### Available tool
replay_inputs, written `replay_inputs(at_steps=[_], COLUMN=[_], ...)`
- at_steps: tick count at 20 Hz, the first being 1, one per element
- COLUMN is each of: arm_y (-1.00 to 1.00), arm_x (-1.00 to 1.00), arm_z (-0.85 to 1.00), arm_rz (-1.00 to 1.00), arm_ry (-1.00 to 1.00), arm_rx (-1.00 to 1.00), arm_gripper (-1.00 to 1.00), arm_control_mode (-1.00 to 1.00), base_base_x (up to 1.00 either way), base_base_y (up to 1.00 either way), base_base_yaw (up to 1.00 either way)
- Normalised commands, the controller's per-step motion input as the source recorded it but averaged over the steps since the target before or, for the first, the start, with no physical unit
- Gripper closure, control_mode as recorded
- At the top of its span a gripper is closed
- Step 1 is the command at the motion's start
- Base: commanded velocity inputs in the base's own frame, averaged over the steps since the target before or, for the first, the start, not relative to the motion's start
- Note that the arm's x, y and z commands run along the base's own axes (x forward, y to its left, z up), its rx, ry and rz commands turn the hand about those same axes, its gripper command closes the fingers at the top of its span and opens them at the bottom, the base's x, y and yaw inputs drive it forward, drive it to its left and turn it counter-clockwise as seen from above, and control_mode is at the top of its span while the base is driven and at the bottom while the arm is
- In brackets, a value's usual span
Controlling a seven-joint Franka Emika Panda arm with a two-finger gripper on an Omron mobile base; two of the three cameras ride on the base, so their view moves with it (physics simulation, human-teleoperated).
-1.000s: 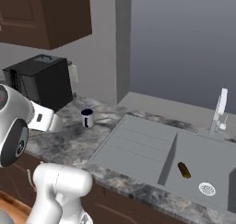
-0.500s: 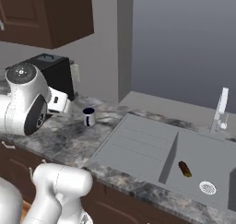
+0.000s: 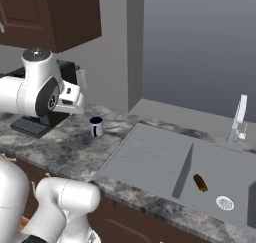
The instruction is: Clear the mugs and bowl far away from the sink.
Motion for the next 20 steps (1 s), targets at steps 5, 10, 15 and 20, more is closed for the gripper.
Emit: replay_inputs(at_steps=[5,10,15,20], arm_y=[-0.05,0.00,0.00,0.00], arm_x=[0.00,0.00,0.11,0.17], arm_z=[-0.21,-0.29,-0.27,-0.28], arm_rz=[0.12,0.06,0.02,0.00], arm_ry=[0.00,0.00,0.00,0.00], arm_rx=[0.03,-0.02,-0.04,-0.05], arm_gripper=[-1.00,-1.00,-1.00,-1.00], arm_control_mode=[-1.00,-1.00,-1.00,-1.00], base_base_x=[0.00,0.00,0.00,0.00], base_base_y=[0.00,0.00,0.00,0.00], base_base_yaw=[0.00,0.00,0.00,0.00])
